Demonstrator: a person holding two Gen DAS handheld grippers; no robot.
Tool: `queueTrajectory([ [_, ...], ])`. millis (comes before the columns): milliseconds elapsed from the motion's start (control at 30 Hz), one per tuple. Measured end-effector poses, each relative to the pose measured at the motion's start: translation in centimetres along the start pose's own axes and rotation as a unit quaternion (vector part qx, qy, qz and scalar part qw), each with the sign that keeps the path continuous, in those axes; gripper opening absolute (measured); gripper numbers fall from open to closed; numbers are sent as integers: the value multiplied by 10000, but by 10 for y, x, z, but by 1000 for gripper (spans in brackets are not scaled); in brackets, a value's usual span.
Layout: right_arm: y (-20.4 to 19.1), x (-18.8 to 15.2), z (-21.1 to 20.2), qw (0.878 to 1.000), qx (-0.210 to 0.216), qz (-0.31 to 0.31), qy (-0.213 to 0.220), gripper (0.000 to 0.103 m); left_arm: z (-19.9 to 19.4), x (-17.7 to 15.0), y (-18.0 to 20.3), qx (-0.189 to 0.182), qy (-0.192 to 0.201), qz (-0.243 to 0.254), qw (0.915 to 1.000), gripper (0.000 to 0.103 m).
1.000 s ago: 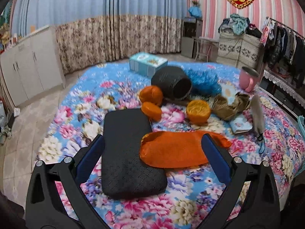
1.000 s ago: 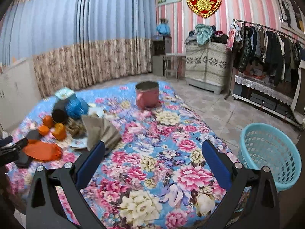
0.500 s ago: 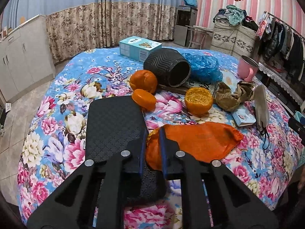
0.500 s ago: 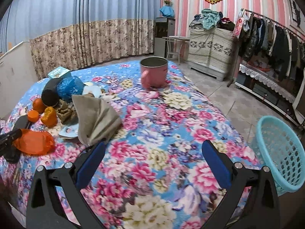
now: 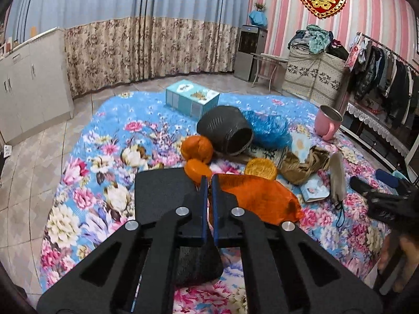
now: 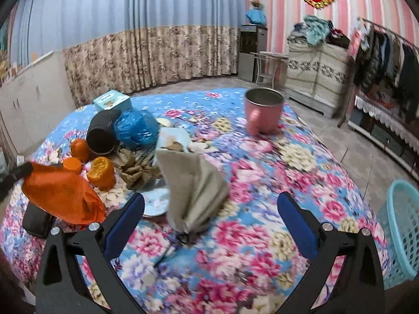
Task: Collect trash
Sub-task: 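Grasp the orange cloth with the left tool while the right tool grasps the beige cloth, then carry both cloths to the blue basket and open both tools to drop them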
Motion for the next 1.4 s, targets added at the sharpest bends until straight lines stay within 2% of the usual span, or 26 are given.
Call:
queueTrajectory([
  [67, -6, 0, 14, 9999, -99, -79, -115, 97, 0, 2, 1, 15, -38, 19, 10000, 1],
  [100, -5, 1, 21, 9997, -124, -96, -187, 92, -1, 4, 2, 20, -56, 24, 10000, 1],
  [233, 7, 0, 30, 9988, 116, 51, -471, 50, -18, 15, 8, 21, 76, 123, 9999, 1],
  [267, 10, 0, 30, 9981, 244, 150, -537, 44, -22, 17, 10, 28, 117, 164, 9998, 1],
  [333, 19, 0, 29, 9946, 697, 371, -668, 22, -32, 25, 17, 32, 218, 246, 9995, 1],
  [367, 24, 1, 24, 9920, 941, 479, -685, 20, -37, 29, 20, 16, 268, 267, 9993, 1],
  [433, 32, 3, 16, 9904, 1111, 539, -629, 12, -49, 38, 31, -25, 391, 335, 9987, 1],
  [567, 61, 10, -11, 9889, 1227, 745, -391, 8, -68, 53, 58, -218, 636, 533, 9963, 1],
  [700, 96, 20, -25, 9892, 1060, 979, -241, 8, -73, 74, 95, -347, 812, 782, 9930, 1],
  [767, 105, 21, -24, 9892, 937, 1049, -409, 8, -75, 80, 103, -416, 868, 744, 9926, 1],
  [867, 104, 18, -18, 9910, 794, 917, -561, 16, -80, 86, 109, -411, 923, 707, 9924, 1],
  [900, 104, 16, -16, 9914, 753, 887, -605, 38, -81, 86, 108, -397, 923, 695, 9925, 1],
  [933, 104, 14, -14, 9918, 670, 879, -648, 71, -82, 85, 105, -383, 918, 672, 9928, 1],
  [967, 103, 12, -10, 9921, 543, 907, -672, 79, -82, 84, 102, -368, 910, 649, 9930, 1],
  [1067, 100, 8, -4, 9911, 515, 987, -730, 80, -80, 76, 85, -287, 814, 528, 9949, 1],
  [1267, 66, -1, 23, 9936, 139, 611, -937, 79, -66, 51, 44, -6, 520, 286, 9982, 1],
  [1300, 63, -3, 28, 9934, 91, 572, -988, 74, -64, 48, 38, 28, 461, 265, 9986, 1],
  [1333, 59, -5, 33, 9933, 38, 517, -1036, 58, -62, 46, 34, 45, 423, 254, 9988, 1],
  [1400, 53, -11, 41, 9928, 89, 378, -1131, 36, -61, 45, 28, 75, 396, 260, 9988, 1],
])
Point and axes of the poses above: each gripper's, at about its wrist camera, not at the fingertips, and z roughly the way its jaws point, y to its right, x to its top, the point moved 1 cm from there along z, roughly the way its jaws point, and after that the axes turned 11 degrees about z, right-handed, at the moved point
